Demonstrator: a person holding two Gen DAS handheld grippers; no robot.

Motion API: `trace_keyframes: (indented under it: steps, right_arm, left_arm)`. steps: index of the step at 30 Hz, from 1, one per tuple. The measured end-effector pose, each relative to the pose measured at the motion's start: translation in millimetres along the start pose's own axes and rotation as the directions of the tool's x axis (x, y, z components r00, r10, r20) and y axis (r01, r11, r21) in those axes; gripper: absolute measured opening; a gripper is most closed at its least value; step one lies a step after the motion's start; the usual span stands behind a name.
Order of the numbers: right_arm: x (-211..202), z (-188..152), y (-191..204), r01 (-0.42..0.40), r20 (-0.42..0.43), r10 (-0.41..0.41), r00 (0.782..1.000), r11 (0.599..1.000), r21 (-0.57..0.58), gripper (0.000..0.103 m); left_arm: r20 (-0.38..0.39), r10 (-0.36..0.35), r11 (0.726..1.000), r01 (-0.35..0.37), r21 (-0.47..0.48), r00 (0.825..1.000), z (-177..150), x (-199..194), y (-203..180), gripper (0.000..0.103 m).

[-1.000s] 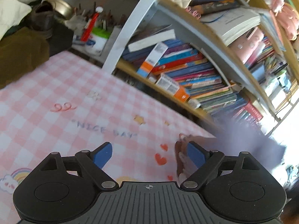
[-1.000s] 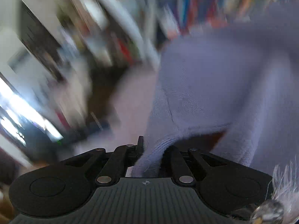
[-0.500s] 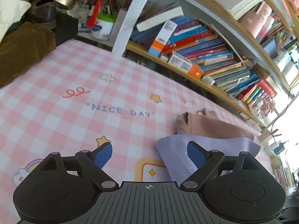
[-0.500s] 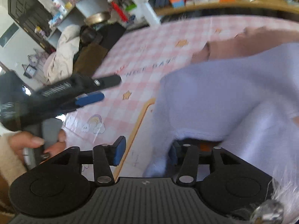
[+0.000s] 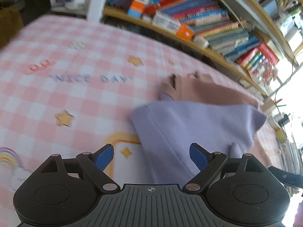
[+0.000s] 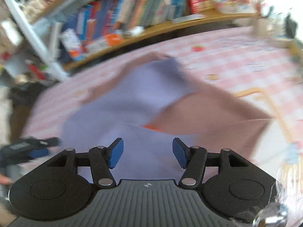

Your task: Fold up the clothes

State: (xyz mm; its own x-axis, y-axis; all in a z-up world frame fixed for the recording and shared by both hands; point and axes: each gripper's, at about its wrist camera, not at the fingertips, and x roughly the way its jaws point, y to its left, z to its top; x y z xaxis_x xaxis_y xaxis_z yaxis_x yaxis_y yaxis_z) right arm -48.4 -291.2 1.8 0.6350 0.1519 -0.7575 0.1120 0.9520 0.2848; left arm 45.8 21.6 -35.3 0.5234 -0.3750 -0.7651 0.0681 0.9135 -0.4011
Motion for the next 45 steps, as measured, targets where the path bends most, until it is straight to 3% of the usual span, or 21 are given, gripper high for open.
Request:
trace_keyframes:
  steps: [3, 5, 6, 8, 10, 13, 14, 15, 18, 20, 21, 24, 27, 30, 32, 34, 36, 37, 40, 41, 45]
  right_arm:
    - [7.1, -7.7, -9.5, 0.086, -0.001, -0.086, 0.996, 0.996, -0.016, 0.055]
    - [11.0, -10.3, -13.0, 0.106, -0.005, -0.106, 0.994, 0.994, -0.014, 0.055]
    - [12.5, -11.0, -14.4, 0.112, -0.006, -0.112, 0.994, 0.994, -0.014, 0.055]
    - [14.8, -11.5, -16.8, 0.125, -0.006, -0.125, 0.992, 0.992, -0.017, 0.055]
    - [13.3, -10.3, -17.7, 0.138, 0.003, -0.137, 0.99, 0.99, -0.026, 0.055]
    - [8.7, -5.0, -24.1, 0.153, 0.033, -0.152, 0.988, 0.988, -0.034, 0.054]
    - [7.3, -3.0, -26.6, 0.163, 0.041, -0.161, 0.986, 0.986, -0.038, 0.054]
    - [8.2, -0.7, -29.7, 0.175, 0.045, -0.173, 0.984, 0.983, -0.046, 0.054]
    - [15.8, 3.1, -33.9, 0.162, 0.02, -0.161, 0.987, 0.985, -0.067, 0.054]
    - [22.5, 3.6, -32.8, 0.132, -0.005, -0.133, 0.991, 0.988, -0.079, 0.054]
    - [26.3, 2.1, -29.1, 0.121, -0.017, -0.123, 0.992, 0.988, -0.097, 0.054]
    - [37.5, -2.4, -18.0, 0.086, -0.053, -0.095, 0.994, 0.985, -0.149, 0.054]
    - [48.2, -5.4, -9.9, 0.06, -0.084, -0.078, 0.993, 0.98, -0.192, 0.052]
    - [56.0, -7.8, -4.9, 0.025, -0.112, -0.05, 0.992, 0.976, -0.215, 0.036]
    - [57.9, -12.4, 1.6, -0.007, -0.128, -0.027, 0.991, 0.966, -0.259, 0.021]
    - [58.2, -14.8, 5.6, -0.069, -0.154, 0.023, 0.988, 0.951, -0.302, 0.011]
    - [53.2, -15.7, 8.7, -0.132, -0.201, 0.072, 0.977, 0.944, -0.301, 0.011]
    - [45.7, -17.3, 13.6, -0.205, -0.232, 0.134, 0.964, 0.925, -0.32, 0.011]
    - [22.6, -24.0, 29.2, -0.405, -0.313, 0.292, 0.904, 0.82, -0.404, 0.012]
    - [18.1, -24.6, 31.2, -0.406, -0.312, 0.29, 0.905, 0.807, -0.429, 0.015]
    - [19.8, -7.1, 11.1, -0.364, -0.24, 0.294, 0.925, 0.868, -0.339, 0.034]
  left_arm:
    - [-0.045, 0.007, 0.998, -0.004, 0.058, 0.999, -4.4, 15.5, -17.0, 0.086]
    - [-0.033, 0.021, 0.992, -0.017, 0.125, 0.999, -7.1, 19.5, -29.3, 0.063]
    - [-0.033, 0.02, 0.989, -0.015, 0.15, 0.999, -7.3, 21.9, -33.4, 0.033]
    - [-0.025, 0.003, 0.984, 0.001, 0.177, 1.0, -5.8, 22.0, -37.5, 0.021]
    - [0.073, -0.007, 0.973, -0.01, 0.232, 0.997, -0.3, 0.7, -41.7, 0.019]
    - [0.268, -0.01, 0.956, -0.069, 0.284, 0.963, 18.7, -42.0, -39.4, 0.019]
    - [0.325, 0.013, 0.957, -0.106, 0.271, 0.946, 28.8, -53.7, -32.9, 0.019]
    - [0.338, 0.055, 0.957, -0.145, 0.25, 0.939, 38.2, -57.3, -22.5, 0.022]
    - [0.275, 0.216, 0.947, -0.27, 0.176, 0.937, 65.0, -50.4, 17.1, 0.043]
    - [0.236, 0.297, 0.932, -0.335, 0.139, 0.925, 68.1, -47.5, 34.1, 0.043]
    - [0.235, 0.313, 0.931, -0.346, 0.118, 0.92, 65.0, -49.8, 38.9, 0.043]
    - [0.267, 0.273, 0.951, -0.301, 0.07, 0.924, 44.1, -62.3, 37.9, 0.059]
    - [0.239, 0.26, 0.952, -0.29, 0.098, 0.936, 27.3, -55.3, 26.6, 0.061]
    - [0.183, 0.287, 0.946, -0.308, 0.1, 0.94, 11.7, -44.2, 26.6, 0.061]
    - [0.154, 0.311, 0.942, -0.325, 0.079, 0.938, 4.8, -38.8, 32.4, 0.061]
    - [0.135, 0.33, 0.939, -0.34, 0.055, 0.934, 1.8, -35.7, 37.8, 0.061]
    - [0.131, 0.341, 0.937, -0.348, 0.037, 0.931, -1.2, -36.0, 42.0, 0.061]
    - [0.131, 0.345, 0.936, -0.351, 0.03, 0.929, -1.9, -36.5, 43.4, 0.061]
    - [0.134, 0.351, 0.934, -0.357, 0.019, 0.927, -1.3, -37.0, 44.7, 0.061]
    - [0.135, 0.353, 0.933, -0.359, 0.018, 0.926, -1.0, -36.5, 44.2, 0.061]
    - [0.133, 0.361, 0.93, -0.368, 0.026, 0.923, -3.0, -32.9, 40.2, 0.061]
